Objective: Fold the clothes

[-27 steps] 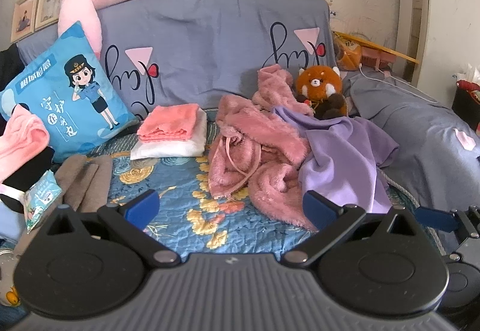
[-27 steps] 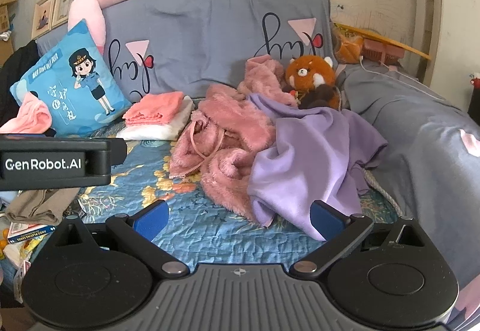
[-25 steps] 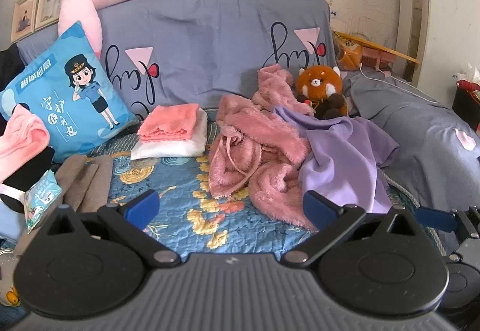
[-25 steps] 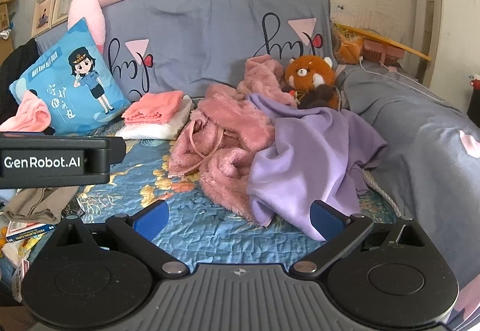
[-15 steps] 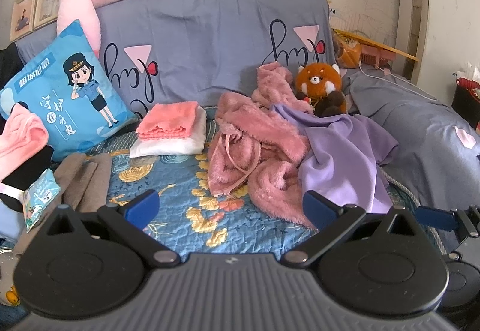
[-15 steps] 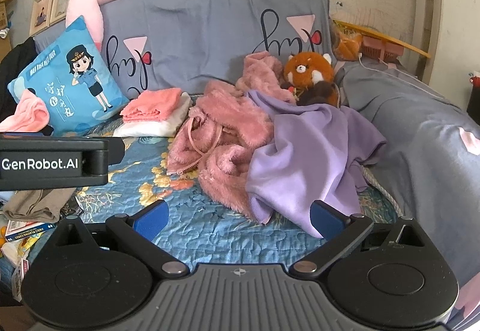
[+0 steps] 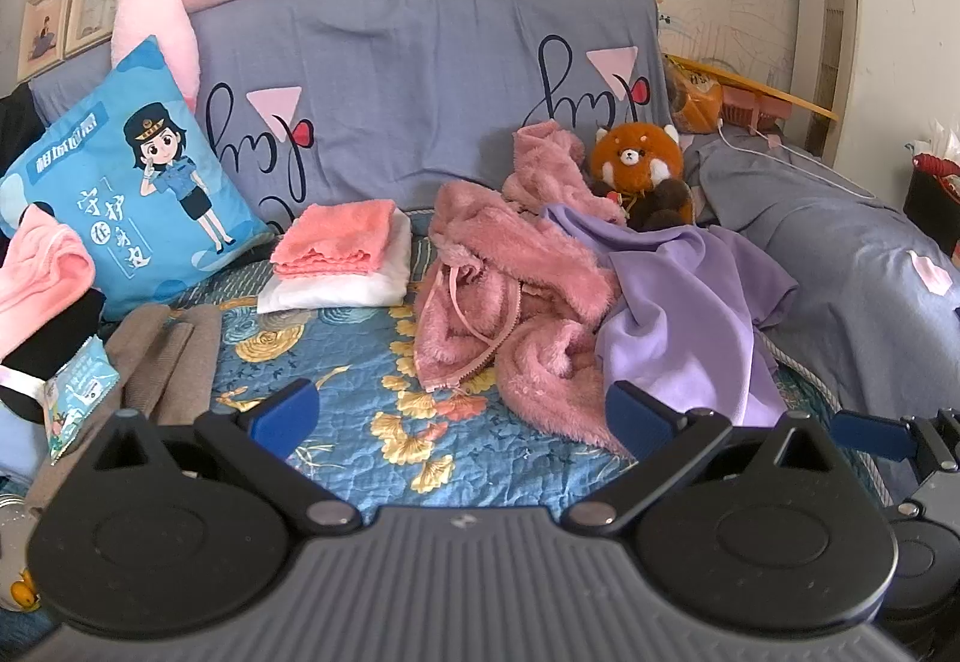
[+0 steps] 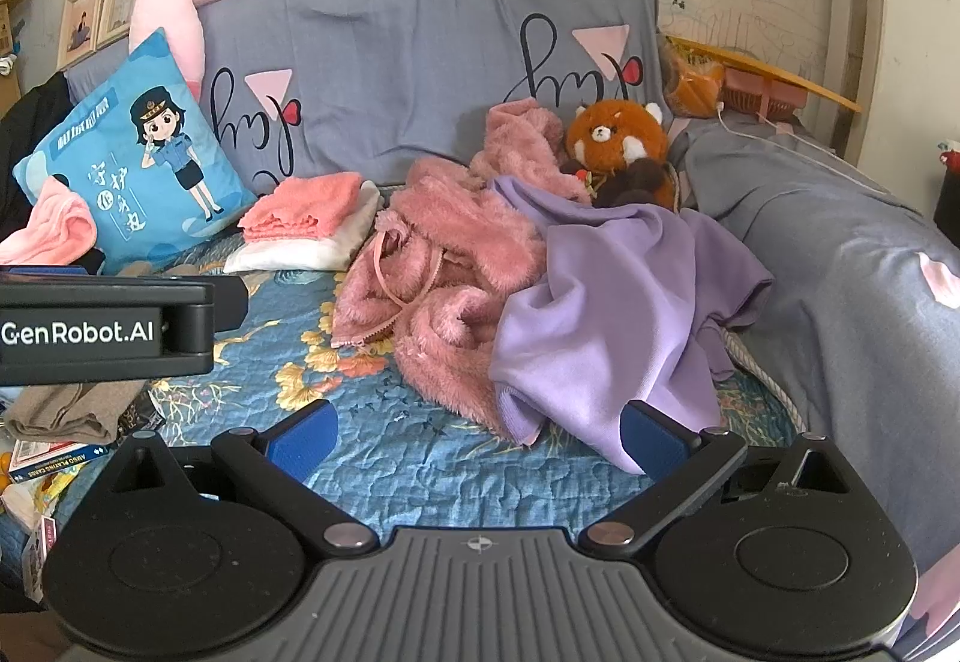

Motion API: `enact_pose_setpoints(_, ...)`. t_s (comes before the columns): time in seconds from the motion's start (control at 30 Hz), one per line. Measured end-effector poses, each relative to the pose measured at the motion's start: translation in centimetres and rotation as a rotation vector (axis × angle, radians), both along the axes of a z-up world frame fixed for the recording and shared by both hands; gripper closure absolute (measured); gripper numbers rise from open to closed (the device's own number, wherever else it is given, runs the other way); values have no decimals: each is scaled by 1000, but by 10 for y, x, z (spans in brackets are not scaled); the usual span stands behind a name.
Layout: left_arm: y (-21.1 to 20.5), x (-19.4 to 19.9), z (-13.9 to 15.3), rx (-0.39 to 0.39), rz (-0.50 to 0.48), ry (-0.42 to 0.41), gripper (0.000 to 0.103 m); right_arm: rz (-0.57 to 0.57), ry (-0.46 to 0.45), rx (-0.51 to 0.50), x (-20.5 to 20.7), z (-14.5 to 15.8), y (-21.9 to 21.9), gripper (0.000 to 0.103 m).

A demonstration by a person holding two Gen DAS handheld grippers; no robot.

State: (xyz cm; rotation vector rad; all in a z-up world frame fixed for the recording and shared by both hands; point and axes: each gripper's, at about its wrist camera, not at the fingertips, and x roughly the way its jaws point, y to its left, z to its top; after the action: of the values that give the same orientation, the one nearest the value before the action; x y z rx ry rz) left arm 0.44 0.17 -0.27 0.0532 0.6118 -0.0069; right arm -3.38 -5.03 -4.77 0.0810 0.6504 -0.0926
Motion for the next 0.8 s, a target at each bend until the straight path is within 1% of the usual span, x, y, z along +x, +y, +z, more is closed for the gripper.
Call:
enact_pose_setpoints(0.23,5,3,-7,-4,10,14,0,-2,24,8,5,-12,-3,1)
enact_pose_setpoints(0.33,8,6,-14,-10,8,25,0,-18,31,11,7,-21,-7,1)
enact_pose_setpoints(0.47,11,10,-26,-12,5,42,0,-59,37,-24,11,-42,-16,1)
enact_pose_setpoints(0.57,15,11,-36,-14,9,51,0,-90,29,-65,13,-60,-24,2)
enact_pose_setpoints(0.67,20,11,-48,-20,15,60,0,-116,-24,-120,15,-79,-32,2)
enact_pose_setpoints(0.73,23,12,-55,-21,18,67,0,-115,-83,-196,17,-90,-33,2)
enact_pose_setpoints(0.8,25,12,-62,-23,15,72,0,-88,-135,-297,22,-101,-30,2)
